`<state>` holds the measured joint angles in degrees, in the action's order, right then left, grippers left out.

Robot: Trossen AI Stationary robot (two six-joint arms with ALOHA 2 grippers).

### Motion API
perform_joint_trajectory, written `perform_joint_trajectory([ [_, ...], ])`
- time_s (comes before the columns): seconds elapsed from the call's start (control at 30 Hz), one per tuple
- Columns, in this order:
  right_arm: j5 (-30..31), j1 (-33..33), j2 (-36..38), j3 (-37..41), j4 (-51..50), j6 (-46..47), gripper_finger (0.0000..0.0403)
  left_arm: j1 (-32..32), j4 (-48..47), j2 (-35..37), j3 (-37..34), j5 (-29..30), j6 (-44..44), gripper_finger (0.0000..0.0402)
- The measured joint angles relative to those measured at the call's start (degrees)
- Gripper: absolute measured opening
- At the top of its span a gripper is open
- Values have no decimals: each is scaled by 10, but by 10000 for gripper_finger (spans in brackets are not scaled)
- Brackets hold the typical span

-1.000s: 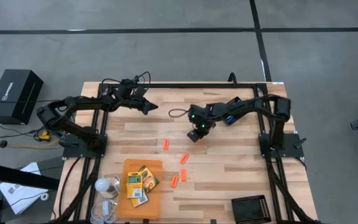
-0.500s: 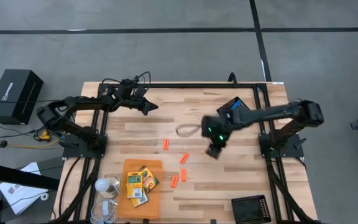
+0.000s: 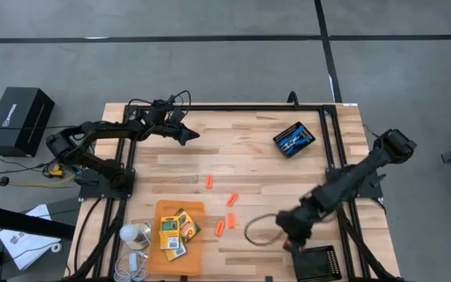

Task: Pick & Place School Supplies
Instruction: Put the orange eraser into the bottom black bin

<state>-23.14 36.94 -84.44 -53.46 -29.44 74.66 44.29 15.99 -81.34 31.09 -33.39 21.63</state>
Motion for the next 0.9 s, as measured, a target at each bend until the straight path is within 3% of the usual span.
perform_joint_trajectory([
  [0.33,81,157,0,53,109,245,22,0,0,0,0,0,1,76],
  [0.53,86,182,0,73,118,274,27,0,0,0,0,0,3,76],
  [0.9,108,182,0,79,104,270,152,0,0,0,0,1,13,76],
])
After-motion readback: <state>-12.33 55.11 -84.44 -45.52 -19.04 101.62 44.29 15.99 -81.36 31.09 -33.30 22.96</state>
